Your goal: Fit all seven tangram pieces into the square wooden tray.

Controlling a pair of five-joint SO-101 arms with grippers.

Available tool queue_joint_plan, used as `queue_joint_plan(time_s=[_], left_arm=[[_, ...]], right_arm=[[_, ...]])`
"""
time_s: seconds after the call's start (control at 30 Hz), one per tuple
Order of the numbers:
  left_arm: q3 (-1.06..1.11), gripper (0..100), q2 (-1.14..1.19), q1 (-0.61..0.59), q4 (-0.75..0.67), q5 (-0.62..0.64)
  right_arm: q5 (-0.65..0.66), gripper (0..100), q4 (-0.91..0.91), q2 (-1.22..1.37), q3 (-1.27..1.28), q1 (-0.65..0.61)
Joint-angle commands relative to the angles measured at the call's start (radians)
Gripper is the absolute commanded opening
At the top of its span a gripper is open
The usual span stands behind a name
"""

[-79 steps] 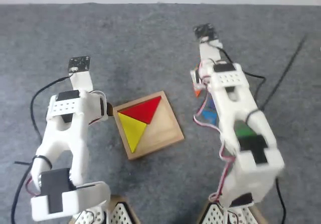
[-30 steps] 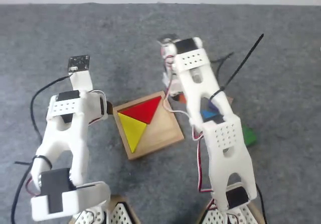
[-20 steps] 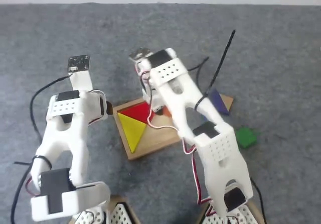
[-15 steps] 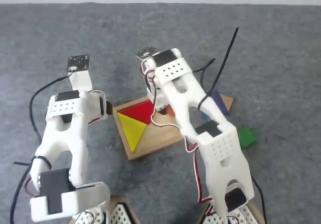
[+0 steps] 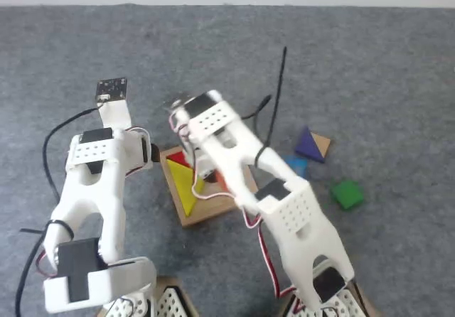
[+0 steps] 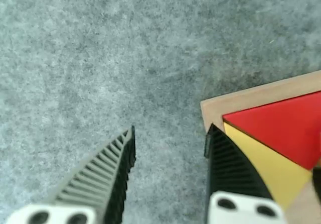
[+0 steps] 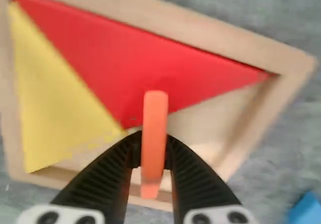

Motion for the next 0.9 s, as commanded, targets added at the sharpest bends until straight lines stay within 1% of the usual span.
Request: queue_joint_plan(time_s=[0.0, 0.1, 0.2, 0.27, 0.37, 0.53, 0.77, 0.87], left_arm=[[-0.007, 22, -0.044, -0.002, -0.015, 0.005], [-0.007, 22, -0.044, -0.002, -0.015, 0.005], [-0.007, 22, -0.044, -0.002, -0.015, 0.005], [-0.007, 22, -0.044, -0.002, -0.015, 0.005], [-0.007, 22, -0.044, -0.002, -0.015, 0.005], [-0.008, 22, -0.044, -0.005, -0.015, 0.005], [-0.010, 22, -0.044, -0.006, -0.012, 0.006], [-0.015, 22, -0.044, -0.028, -0.014, 0.008]], right_arm=[[0.008, 17.9, 0.015, -0.024, -0.009, -0.053], [0.008, 29.2, 0.028, -0.030, -0.009, -0.061], [0.006, 34.8, 0.038, -0.031, -0.009, -0.064], [-0.002, 35.1, 0.039, -0.031, -0.009, -0.062], [-0.048, 35.1, 0.041, -0.048, -0.009, -0.068], [-0.060, 35.1, 0.036, -0.099, -0.009, -0.081], [-0.068, 35.1, 0.024, -0.094, -0.009, -0.081], [-0.072, 35.1, 0.024, -0.104, -0.015, -0.084]])
